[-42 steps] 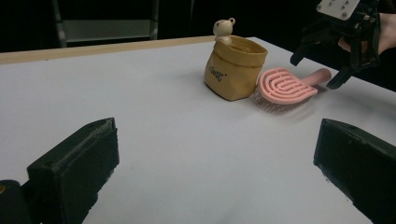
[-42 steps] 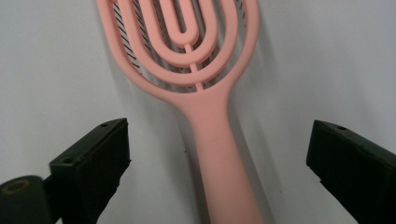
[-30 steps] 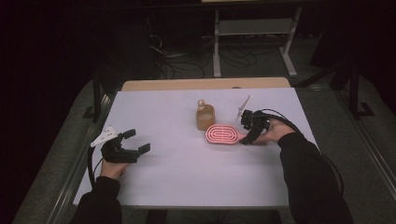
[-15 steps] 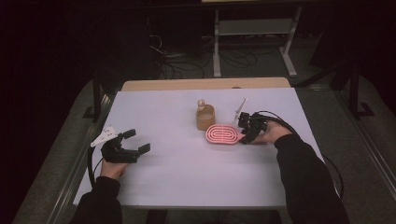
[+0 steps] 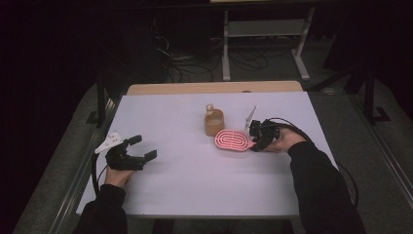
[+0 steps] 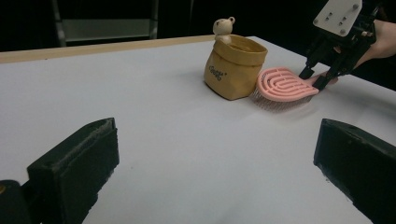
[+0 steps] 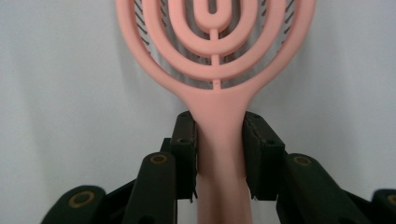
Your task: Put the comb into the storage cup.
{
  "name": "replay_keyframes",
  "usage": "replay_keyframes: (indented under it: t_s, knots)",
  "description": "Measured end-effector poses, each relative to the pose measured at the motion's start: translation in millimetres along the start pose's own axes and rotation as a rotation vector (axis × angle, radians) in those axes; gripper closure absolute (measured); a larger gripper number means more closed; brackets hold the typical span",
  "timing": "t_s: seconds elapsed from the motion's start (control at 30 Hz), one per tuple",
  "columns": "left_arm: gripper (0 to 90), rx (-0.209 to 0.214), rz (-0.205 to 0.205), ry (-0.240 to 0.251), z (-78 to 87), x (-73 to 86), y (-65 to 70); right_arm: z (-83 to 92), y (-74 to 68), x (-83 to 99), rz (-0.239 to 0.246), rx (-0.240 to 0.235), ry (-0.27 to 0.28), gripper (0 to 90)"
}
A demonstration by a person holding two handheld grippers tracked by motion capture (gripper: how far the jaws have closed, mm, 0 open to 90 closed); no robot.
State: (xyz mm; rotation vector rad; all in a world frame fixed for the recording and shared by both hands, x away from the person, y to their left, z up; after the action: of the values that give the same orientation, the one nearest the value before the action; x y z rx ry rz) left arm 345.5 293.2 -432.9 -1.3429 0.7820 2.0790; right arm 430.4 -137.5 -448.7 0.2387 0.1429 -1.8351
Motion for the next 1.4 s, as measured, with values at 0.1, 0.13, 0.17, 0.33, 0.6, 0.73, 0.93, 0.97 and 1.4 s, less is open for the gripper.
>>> replay_keyframes:
  t_s: [0.1,0.13,0.17,0.33,0.6,0.73,0.93,0.97,1.4]
  knots:
    - [0.0,0.0,0.003,0.001,0.0,0.0,-0.2,0.9,-2.1,1.1,-0.004,-0.017,-0.004,68.6]
    - [0.0,-0.001,0.004,0.001,0.0,0.0,-0.1,1.5,-2.4,1.5,-0.006,-0.017,-0.003,68.7]
    - [0.0,0.0,0.002,0.0,0.0,0.0,-0.1,1.9,-2.7,1.9,-0.009,-0.017,-0.001,68.7]
    - [0.0,-0.001,0.002,-0.001,-0.2,0.2,-0.2,5.4,-5.4,5.8,-0.024,-0.017,0.032,68.8]
    - [0.0,-0.001,0.003,-0.004,-0.4,0.4,0.1,11.4,-10.0,10.9,-0.031,-0.014,0.056,68.8]
    - [0.0,-0.001,0.002,-0.003,-0.2,0.3,0.0,16.1,-11.6,13.2,-0.041,-0.012,0.066,68.8]
    - [0.0,0.0,0.004,-0.005,-0.6,0.4,0.3,26.4,-13.8,13.6,-0.047,-0.003,0.095,68.8]
    - [0.0,0.0,0.003,-0.006,-0.7,0.5,0.1,27.9,-14.2,13.4,-0.046,-0.001,0.099,68.8]
    - [0.0,0.002,0.004,-0.006,-1.2,0.7,0.1,47.7,-18.0,11.6,-0.042,0.025,0.137,68.8]
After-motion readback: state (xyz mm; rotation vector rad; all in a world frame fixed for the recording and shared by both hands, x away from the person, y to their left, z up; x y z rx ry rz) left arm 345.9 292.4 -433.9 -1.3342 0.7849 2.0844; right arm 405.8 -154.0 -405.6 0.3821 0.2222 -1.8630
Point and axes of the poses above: each handheld gripper's, and its own axes: z roughly backward along the jaws, x roughly out of its underside, y roughly to its right, the point moved 3 cm from there along -z, roughly forward along the jaws, and after that the axes turned 2 degrees about -y, right-handed, at the moved point
